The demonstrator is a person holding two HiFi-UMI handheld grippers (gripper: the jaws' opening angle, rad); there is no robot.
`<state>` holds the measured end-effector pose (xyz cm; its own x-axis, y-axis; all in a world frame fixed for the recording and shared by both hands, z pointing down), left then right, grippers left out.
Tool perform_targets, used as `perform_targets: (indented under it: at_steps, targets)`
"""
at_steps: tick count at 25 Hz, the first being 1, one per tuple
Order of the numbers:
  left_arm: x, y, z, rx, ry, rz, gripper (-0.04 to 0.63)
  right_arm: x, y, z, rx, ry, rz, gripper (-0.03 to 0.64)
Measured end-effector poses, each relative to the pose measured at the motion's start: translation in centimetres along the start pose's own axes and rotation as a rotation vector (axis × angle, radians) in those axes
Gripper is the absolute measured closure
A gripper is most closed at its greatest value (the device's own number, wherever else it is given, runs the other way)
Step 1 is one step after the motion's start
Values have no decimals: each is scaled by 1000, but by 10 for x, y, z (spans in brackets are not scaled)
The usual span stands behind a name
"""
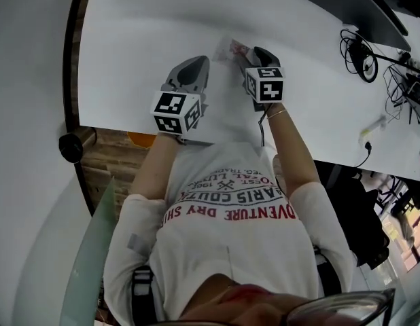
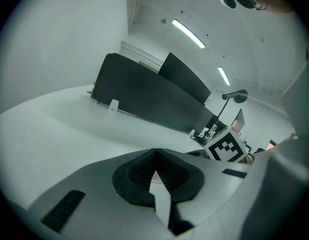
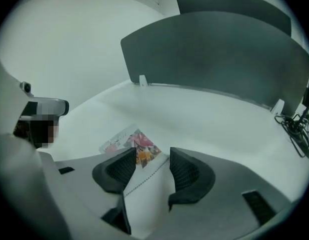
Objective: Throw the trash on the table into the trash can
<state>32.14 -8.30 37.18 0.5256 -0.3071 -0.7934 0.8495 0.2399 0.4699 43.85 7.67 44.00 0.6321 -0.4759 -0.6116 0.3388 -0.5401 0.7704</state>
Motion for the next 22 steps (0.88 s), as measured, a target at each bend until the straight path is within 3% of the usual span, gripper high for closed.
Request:
perform_targets:
  at_steps: [4,7,8,11,16,22]
  targets:
    - [-5,5,9,-28,-2,29,573,-1,1,2,-37,-39,-3,405]
    - [-8,8,14,-40,-7,38,572,0,1,0,-52,-59,2,452]
    - [-8,9,15,-42,-10,39,572,1,1,0,-64,-94,7,584]
    - [-10,9,13,-48,-16,42,572,0,0,5,-79,-199,27,586]
    - [-7,3,2,-27,5,24,572,-1,-6,-2,-15,-137,22,586]
    - [-8,-34,-17,90,-14,-57,572,9,-38,22,126,-154,-81,586]
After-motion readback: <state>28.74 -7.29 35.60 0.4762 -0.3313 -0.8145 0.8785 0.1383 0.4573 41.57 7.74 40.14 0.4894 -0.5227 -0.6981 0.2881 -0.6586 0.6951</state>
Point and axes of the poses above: the fingertips, and each gripper's own axes: y forward along the fingers, z to its left, x out of its top, the point moved 8 cm from there along -y, backward along the fingers, and after that the axes turned 4 degrees about y, right-handed, at the moved point
